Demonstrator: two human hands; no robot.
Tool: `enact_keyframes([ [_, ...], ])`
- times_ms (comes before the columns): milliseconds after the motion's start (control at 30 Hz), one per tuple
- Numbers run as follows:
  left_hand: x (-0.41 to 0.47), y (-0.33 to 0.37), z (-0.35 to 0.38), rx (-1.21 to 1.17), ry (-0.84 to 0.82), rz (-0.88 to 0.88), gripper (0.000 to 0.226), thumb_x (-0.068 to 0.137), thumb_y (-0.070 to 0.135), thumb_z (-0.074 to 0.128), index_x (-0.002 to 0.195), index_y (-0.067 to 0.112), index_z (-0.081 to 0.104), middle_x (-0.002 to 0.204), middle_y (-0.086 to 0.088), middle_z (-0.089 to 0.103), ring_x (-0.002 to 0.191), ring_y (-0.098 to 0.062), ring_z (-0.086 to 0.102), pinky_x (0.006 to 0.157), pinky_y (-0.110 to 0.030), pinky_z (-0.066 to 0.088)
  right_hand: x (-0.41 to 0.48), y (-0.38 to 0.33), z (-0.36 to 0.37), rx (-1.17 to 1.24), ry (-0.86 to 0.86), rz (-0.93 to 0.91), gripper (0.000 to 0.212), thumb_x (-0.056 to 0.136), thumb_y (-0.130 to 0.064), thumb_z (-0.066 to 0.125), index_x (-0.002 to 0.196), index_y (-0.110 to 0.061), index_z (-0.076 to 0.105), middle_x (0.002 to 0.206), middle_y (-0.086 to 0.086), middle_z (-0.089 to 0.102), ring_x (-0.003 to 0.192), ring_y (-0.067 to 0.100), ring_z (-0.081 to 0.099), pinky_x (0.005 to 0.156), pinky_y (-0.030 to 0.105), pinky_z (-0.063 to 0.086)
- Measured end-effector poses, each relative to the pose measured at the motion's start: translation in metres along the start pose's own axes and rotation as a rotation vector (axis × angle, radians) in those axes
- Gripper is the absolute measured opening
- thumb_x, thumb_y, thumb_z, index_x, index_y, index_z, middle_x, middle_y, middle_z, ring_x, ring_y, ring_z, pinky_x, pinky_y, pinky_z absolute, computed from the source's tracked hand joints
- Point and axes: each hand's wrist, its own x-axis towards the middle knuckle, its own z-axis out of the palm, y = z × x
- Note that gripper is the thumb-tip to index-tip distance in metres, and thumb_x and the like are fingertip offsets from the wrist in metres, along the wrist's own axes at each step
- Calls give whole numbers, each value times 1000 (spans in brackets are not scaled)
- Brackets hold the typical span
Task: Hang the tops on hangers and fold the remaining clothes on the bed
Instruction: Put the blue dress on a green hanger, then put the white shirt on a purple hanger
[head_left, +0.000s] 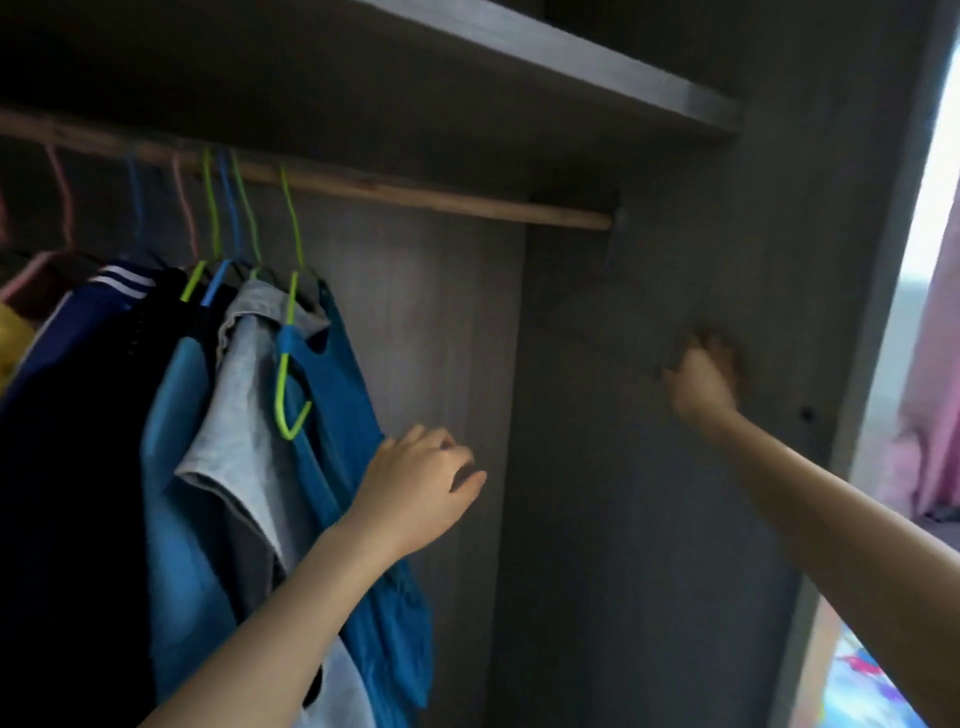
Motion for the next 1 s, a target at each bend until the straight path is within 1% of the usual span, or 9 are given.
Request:
enact_keyframes([
  [167,-4,-7,25,-13,-85,-40,49,96,52,24,122,26,57,126,9,51,117,-13,41,93,-30,33,13,-1,13,281,-108,107,49,89,-15,60,130,5,44,136,27,40,123,41,42,102,39,36],
  [233,-7,-11,29,-41,-80,-74,58,90,56,18,120,26,59,125,10,52,116,-12,41,90,-28,32,21,-4,17,379,-196,164,36,93,-14,54,121,9,53,126,27,53,114,37,52,84,35,41],
  [300,-9,-17,29,-65,-56,-109,70,82,63,10,117,27,60,122,12,52,114,-10,42,89,-27,32,25,-8,21,454,-245,145,33,97,-16,48,110,12,60,109,26,61,100,34,58,69,29,34],
  [467,-10,-24,30,-70,-28,-146,95,60,65,-8,116,30,60,120,14,52,112,-8,42,88,-25,32,27,-25,15,639,-22,130,41,102,-23,37,106,10,61,101,26,63,94,36,61,64,26,30],
  [600,-6,-19,33,-101,-34,-138,89,67,67,-3,120,29,58,123,13,51,114,-8,42,91,-26,33,24,-25,14,635,-2,80,39,101,-22,38,101,9,61,85,20,56,81,31,56,63,28,30],
  [700,-1,-11,36,-167,-21,-143,96,62,68,-5,128,28,53,127,10,50,116,-10,41,96,-28,35,12,-17,15,664,-6,12,32,100,-19,40,81,-1,57,70,12,49,66,21,48,54,29,31],
  [767,2,-6,40,-213,-21,-134,90,69,69,2,137,28,42,133,8,46,121,-12,39,99,-29,34,-1,-10,17,693,28,-37,35,100,-19,41,68,-8,48,61,2,44,55,11,37,48,22,31],
  [867,9,4,46,-278,-1,-125,57,96,51,32,147,26,23,144,4,35,129,-16,32,106,-31,30,-8,-3,10,740,89,-66,35,100,-19,40,67,-13,49,62,-2,49,58,12,41,58,30,33],
  [1000,18,19,51,-373,-22,-80,60,97,43,37,149,25,13,148,1,29,133,-18,29,109,-34,28,6,-10,-24,706,220,1,41,101,-16,37,60,-21,35,61,-5,40,70,19,40,63,29,27],
])
